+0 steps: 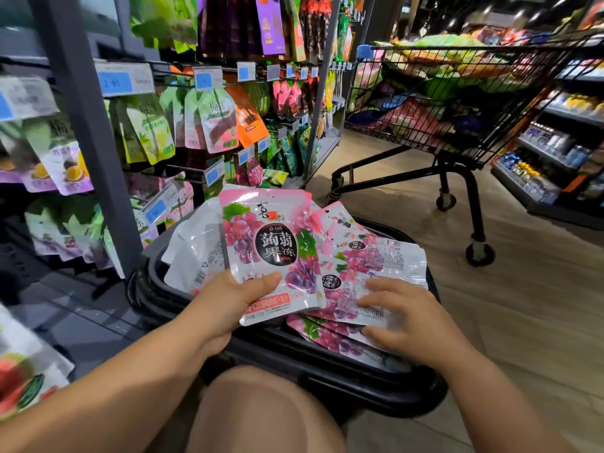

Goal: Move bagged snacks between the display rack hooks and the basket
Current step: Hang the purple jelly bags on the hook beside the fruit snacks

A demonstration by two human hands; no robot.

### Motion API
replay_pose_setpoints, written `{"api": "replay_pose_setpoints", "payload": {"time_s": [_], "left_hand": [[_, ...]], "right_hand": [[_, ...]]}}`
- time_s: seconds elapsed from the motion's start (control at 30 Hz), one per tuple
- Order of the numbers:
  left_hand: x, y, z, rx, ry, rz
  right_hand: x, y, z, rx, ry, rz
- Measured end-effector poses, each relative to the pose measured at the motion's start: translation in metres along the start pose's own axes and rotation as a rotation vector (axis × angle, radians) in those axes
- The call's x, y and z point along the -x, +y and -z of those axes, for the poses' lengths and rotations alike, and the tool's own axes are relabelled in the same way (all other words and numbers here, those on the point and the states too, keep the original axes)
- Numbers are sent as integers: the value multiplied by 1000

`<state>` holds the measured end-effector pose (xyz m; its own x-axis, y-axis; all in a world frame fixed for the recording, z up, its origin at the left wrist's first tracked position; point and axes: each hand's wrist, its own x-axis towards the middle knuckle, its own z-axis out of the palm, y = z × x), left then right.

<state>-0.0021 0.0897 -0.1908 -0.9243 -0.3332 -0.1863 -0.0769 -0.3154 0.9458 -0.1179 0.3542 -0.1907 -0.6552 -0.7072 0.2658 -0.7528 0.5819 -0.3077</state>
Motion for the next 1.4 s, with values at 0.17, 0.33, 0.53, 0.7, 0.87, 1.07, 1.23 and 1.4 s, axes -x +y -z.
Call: {"api": "replay_pose_setpoints", "payload": {"time_s": [0.17,0.33,0.53,0.7,0.87,1.07,1.23,1.4], "left_hand": [[-1,-2,4,-32,18,-6],[2,-2,5,-46,31,-17],[5,5,9,-8,42,-75],[5,18,18,47,107,-131],[8,28,28,68,142,-166],[19,32,23,36,140,-229],[30,38,22,-4,125,-300],[41,50,33,-76,197,-384]], "right_hand": [[6,0,-12,39,110,141],[6,-6,-12,52,193,99],[5,-14,3,96,334,15],[6,-18,27,-4,411,-212],[-5,-31,43,-336,551,-286],[-38,-57,26,-831,554,-363],[-75,-99,9,-1241,487,-381],[-102,-143,-2,-1339,463,-330]]}}
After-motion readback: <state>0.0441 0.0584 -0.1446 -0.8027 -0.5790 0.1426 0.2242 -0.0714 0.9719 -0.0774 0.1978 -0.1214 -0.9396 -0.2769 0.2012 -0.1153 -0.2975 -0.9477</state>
